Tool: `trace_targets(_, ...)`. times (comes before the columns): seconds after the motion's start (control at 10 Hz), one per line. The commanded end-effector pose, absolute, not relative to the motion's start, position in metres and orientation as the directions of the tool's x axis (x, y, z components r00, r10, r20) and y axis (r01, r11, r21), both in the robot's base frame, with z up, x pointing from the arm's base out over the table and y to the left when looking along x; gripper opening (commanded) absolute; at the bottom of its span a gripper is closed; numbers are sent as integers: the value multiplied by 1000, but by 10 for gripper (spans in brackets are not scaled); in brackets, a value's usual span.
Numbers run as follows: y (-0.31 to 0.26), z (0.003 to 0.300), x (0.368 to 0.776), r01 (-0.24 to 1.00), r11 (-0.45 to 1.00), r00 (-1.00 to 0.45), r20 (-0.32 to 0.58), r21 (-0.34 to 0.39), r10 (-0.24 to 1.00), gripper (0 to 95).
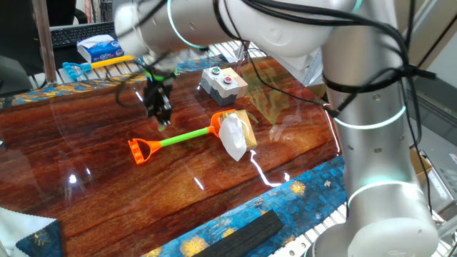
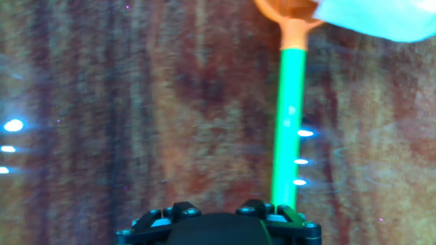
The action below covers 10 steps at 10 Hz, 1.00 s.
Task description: Use a shovel to scoop up an object
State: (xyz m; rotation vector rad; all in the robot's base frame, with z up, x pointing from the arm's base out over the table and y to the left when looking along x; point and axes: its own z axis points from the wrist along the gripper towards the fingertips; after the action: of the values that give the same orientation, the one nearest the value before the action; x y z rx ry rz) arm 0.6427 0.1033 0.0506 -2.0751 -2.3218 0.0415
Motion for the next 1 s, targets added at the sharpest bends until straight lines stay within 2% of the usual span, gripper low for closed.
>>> trace_targets(0.1,104,57,655,977,211,-211,-1,-36,978,190)
trace_targets(0.2,104,60,661,940,338,-339,-29,-47,940,0)
trace_targets(0.4,102,63,666,897,438,-440,-28,-52,898,0)
trace_targets(0.5,101,65,666,836,547,-549,-29,-50,835,0)
trace_targets(0.6,101,68,666,707,705,-706,-10,-57,708,0)
trace_targets(1.0,83,79,648,427,904,-903,47,0,426,0)
